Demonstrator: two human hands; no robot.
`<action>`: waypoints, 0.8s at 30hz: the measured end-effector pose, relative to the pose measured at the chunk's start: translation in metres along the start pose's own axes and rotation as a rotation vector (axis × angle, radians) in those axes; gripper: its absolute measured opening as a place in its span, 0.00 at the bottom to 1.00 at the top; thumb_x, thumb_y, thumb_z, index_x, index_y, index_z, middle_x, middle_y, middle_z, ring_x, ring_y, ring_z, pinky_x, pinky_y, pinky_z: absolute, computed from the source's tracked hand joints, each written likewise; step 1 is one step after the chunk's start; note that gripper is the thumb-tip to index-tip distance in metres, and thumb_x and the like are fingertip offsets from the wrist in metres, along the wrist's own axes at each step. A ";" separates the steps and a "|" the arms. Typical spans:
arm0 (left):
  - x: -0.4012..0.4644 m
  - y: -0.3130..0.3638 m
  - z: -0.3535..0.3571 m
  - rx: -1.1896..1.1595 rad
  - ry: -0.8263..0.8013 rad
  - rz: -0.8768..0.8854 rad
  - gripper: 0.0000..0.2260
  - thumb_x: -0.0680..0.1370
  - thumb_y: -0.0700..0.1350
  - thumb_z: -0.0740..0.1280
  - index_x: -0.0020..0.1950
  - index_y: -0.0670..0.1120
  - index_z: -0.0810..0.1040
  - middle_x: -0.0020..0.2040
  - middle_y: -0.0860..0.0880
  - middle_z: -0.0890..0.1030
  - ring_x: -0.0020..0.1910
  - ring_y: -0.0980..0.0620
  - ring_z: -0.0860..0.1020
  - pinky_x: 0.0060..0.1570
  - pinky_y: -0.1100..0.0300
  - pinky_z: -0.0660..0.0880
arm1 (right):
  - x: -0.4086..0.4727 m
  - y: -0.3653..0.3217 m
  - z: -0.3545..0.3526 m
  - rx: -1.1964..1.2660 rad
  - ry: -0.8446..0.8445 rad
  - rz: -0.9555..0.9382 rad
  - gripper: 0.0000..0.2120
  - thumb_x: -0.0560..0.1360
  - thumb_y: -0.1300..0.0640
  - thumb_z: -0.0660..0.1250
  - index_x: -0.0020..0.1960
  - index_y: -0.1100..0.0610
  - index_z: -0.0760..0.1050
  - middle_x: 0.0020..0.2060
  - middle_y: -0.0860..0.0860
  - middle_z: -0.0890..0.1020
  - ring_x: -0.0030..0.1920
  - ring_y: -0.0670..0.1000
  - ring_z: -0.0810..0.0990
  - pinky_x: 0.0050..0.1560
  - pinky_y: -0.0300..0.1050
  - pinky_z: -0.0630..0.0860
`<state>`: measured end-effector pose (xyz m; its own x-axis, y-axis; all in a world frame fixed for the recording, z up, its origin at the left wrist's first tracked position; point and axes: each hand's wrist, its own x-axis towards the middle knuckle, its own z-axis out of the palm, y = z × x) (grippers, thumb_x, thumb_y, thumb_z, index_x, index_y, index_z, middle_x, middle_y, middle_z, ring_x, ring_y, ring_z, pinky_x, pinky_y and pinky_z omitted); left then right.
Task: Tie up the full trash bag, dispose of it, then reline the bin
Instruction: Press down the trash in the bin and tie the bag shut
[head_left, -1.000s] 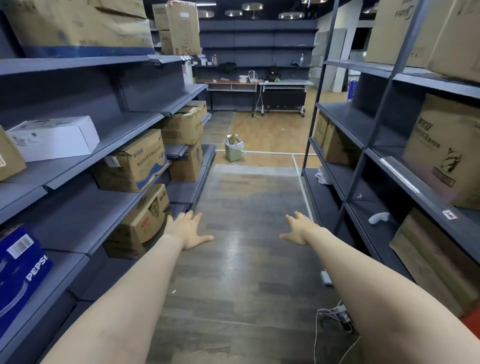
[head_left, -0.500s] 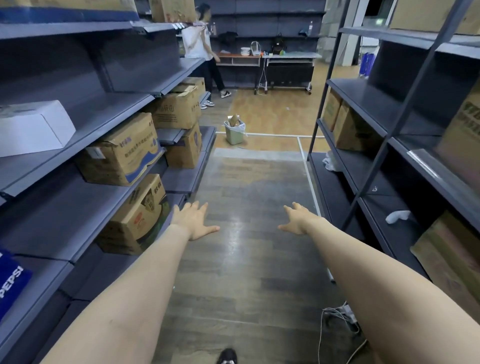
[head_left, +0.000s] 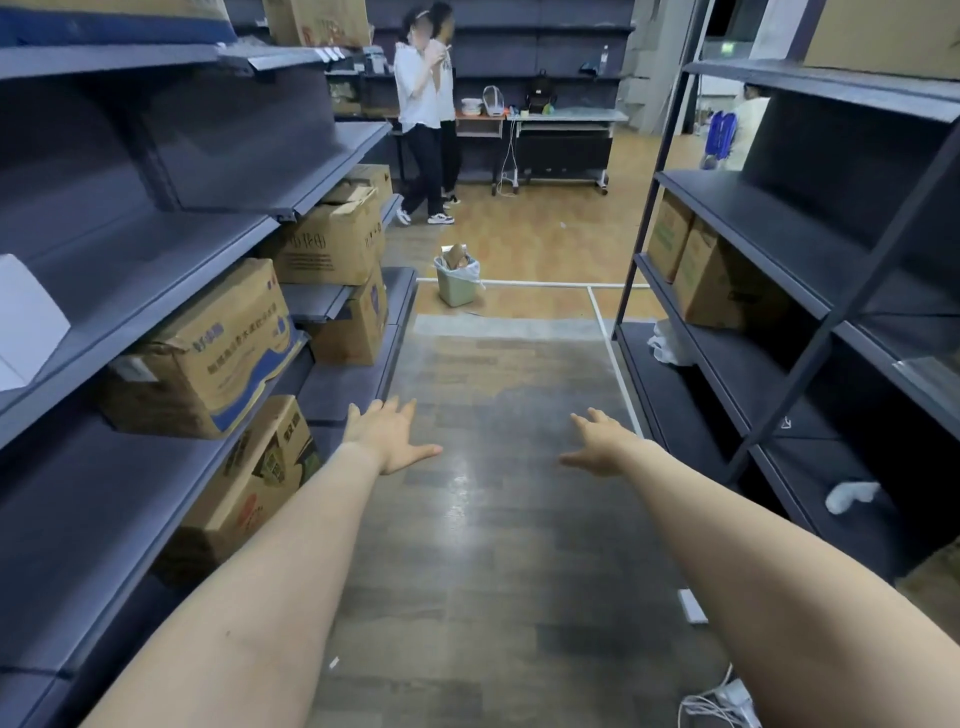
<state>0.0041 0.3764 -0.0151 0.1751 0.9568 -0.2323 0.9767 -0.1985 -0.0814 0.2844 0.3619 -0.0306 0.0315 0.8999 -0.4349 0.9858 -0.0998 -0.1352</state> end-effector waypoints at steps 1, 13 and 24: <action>0.012 -0.001 -0.002 -0.003 -0.006 0.005 0.39 0.74 0.69 0.54 0.77 0.47 0.50 0.77 0.45 0.56 0.74 0.43 0.57 0.72 0.40 0.52 | 0.010 0.001 -0.003 -0.004 -0.003 0.004 0.38 0.77 0.42 0.60 0.77 0.55 0.44 0.77 0.56 0.45 0.77 0.56 0.46 0.75 0.54 0.55; 0.179 0.011 -0.027 -0.001 -0.044 -0.014 0.39 0.75 0.69 0.55 0.78 0.47 0.50 0.77 0.45 0.56 0.75 0.43 0.56 0.73 0.40 0.51 | 0.177 0.031 -0.076 -0.027 -0.016 -0.035 0.38 0.78 0.43 0.59 0.77 0.57 0.43 0.77 0.57 0.45 0.77 0.57 0.47 0.75 0.54 0.55; 0.341 0.055 -0.068 0.001 -0.028 -0.032 0.39 0.74 0.69 0.54 0.77 0.48 0.50 0.76 0.45 0.57 0.74 0.44 0.57 0.72 0.41 0.53 | 0.320 0.091 -0.154 -0.032 -0.040 -0.038 0.36 0.78 0.44 0.58 0.77 0.56 0.44 0.77 0.56 0.45 0.77 0.57 0.48 0.74 0.54 0.56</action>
<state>0.1255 0.7060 -0.0323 0.1407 0.9562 -0.2566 0.9816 -0.1686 -0.0901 0.4097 0.7061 -0.0444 -0.0120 0.8849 -0.4655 0.9909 -0.0520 -0.1243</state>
